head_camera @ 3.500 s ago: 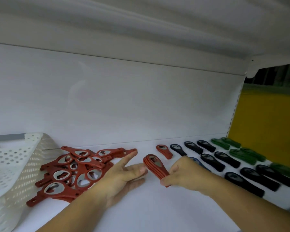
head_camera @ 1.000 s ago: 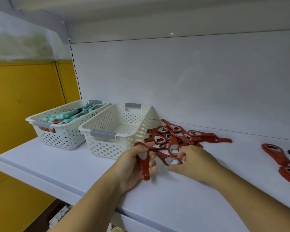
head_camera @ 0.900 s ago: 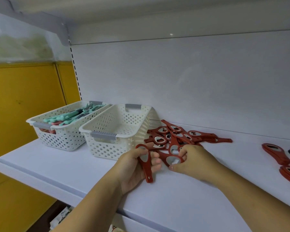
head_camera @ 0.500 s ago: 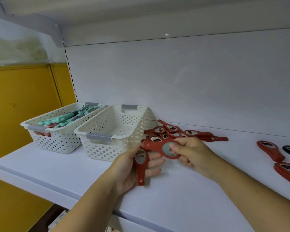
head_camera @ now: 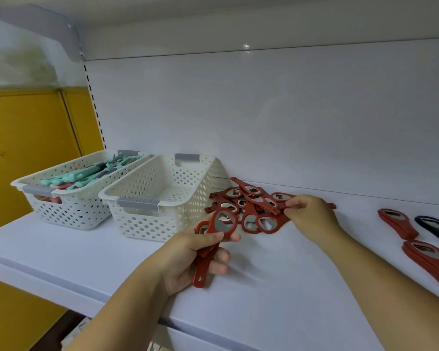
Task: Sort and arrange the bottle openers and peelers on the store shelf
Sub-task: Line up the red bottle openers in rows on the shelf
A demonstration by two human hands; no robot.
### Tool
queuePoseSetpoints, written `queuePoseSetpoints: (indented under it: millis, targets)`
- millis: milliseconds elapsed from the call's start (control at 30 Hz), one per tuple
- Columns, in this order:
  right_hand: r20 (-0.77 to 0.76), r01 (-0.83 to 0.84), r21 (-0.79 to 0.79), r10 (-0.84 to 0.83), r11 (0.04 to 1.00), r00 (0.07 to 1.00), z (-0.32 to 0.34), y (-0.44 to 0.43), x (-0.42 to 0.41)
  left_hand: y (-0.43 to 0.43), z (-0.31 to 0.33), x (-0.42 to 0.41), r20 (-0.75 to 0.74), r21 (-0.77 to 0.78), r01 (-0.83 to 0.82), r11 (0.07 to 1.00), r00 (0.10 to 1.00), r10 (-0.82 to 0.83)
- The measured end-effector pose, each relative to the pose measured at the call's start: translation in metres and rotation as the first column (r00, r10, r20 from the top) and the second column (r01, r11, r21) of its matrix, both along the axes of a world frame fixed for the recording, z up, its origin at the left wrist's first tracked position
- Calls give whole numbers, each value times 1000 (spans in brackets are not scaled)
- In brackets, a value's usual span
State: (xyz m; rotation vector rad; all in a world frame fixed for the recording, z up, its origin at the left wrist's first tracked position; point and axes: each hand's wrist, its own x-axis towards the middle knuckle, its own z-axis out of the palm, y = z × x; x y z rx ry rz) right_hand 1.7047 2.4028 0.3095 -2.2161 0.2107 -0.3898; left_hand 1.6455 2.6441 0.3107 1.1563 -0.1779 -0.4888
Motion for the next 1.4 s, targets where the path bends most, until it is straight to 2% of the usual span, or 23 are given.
queuePoseSetpoints:
  millis: [100, 200, 467, 533, 633, 733, 800, 833, 900, 967, 1000, 1100, 1133, 1167, 1233, 1267, 1333, 1400]
  targets:
    - [-177, -99, -211, 62, 972, 982, -7, -3, -1, 1, -3, 2, -6, -47, -14, 999, 1000, 14]
    - [-237, -137, -374, 48, 917, 970, -5, 7, -5, 1, -3, 3, 3, -55, -5, 998, 1000, 6]
    - [-290, -184, -204, 120, 962, 950, 4, 7, -8, 0, 2, 4, -134, -112, -105, 988, 987, 90]
    - [-238, -205, -149, 167, 967, 957, 5, 7, -10, -1, 2, 4, -141, -117, -112, 987, 985, 95]
    - [-97, -252, 18, 253, 967, 963, 5, 12, -12, -1, 0, 6, -169, -156, -145, 977, 978, 118]
    - [158, -275, 131, 254, 953, 954, 5, 30, -20, -1, -2, 9, -203, -184, -157, 970, 972, 119]
    - [298, -352, 241, 276, 904, 914, 9, 46, -31, -2, -2, 9, -211, -183, -159, 970, 970, 119]
    - [358, -402, 244, 303, 883, 883, 9, 54, -36, -2, -2, 9, -199, -182, -151, 972, 973, 113]
    - [464, -487, 101, 392, 867, 794, 4, 68, -44, -3, 0, 7, -157, -199, -95, 975, 985, 64]
    - [457, -569, -113, 550, 815, 698, -1, 75, -48, -3, 1, 5, -119, -213, -60, 975, 992, 36]
    - [403, -619, -153, 620, 770, 673, -2, 77, -52, -2, 0, 5, -106, -195, -72, 978, 993, 52]
    - [267, -735, -58, 720, 676, 641, 4, 74, -58, -1, -3, 8, -104, -149, -140, 979, 987, 125]
    - [287, -722, -37, 699, 691, 655, 5, 72, -58, -1, -3, 7, -113, -145, -141, 979, 986, 125]
    - [332, -660, -29, 630, 750, 702, 5, 69, -55, -1, -3, 6, -123, -138, -134, 981, 986, 117]
    - [378, -436, -34, 416, 899, 827, 1, 61, -42, -1, -1, 4, -130, -125, -122, 985, 986, 105]
    - [345, -321, -81, 329, 944, 879, 0, 57, -35, -1, 0, 3, -129, -124, -124, 985, 986, 108]
    - [153, -179, -219, 214, 959, 965, -2, 48, -26, -1, 1, 3, -127, -125, -129, 984, 985, 114]
    - [-61, -125, -349, 111, 929, 992, -7, 44, -19, -2, 3, 3, -127, -117, -118, 986, 987, 103]
